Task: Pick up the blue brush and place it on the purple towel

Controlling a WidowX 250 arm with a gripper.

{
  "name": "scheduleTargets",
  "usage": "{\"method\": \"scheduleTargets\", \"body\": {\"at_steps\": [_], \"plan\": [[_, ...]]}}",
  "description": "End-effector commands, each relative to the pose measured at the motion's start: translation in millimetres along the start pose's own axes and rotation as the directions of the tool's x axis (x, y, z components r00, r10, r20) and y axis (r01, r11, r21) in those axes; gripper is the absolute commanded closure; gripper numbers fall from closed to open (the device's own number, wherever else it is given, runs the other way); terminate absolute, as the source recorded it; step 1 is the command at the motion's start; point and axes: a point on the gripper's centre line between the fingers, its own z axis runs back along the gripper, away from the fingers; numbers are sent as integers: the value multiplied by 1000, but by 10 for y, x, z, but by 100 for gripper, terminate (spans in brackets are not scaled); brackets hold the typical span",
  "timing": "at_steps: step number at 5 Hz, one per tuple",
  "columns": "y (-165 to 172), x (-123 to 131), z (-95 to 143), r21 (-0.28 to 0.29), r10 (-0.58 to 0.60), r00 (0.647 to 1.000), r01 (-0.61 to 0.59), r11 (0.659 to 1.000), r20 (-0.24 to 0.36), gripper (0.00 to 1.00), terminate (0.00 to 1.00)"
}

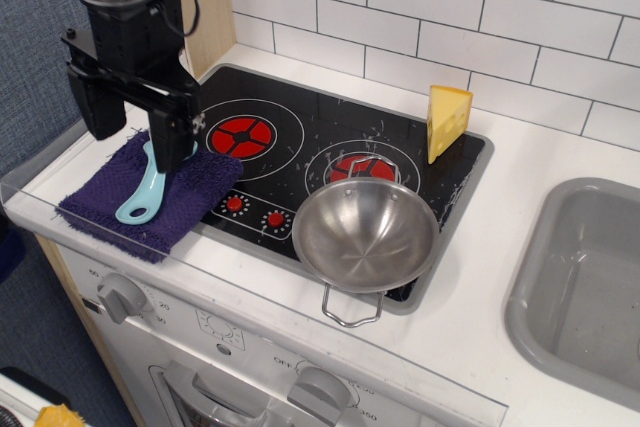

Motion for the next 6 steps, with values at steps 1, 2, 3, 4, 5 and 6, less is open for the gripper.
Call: {"method": "scheduleTargets", "body": {"at_steps": [1,2,3,4,5,6], "plan": [[-7,6,64,11,2,1000,-2,1000,14,0,0],[-7,6,64,11,2,1000,-2,1000,14,0,0],[-7,6,64,11,2,1000,-2,1000,14,0,0],[-7,6,64,11,2,1000,-2,1000,14,0,0],[-7,6,64,11,2,1000,-2,1000,14,0,0],[-7,6,64,11,2,1000,-2,1000,14,0,100]]}}
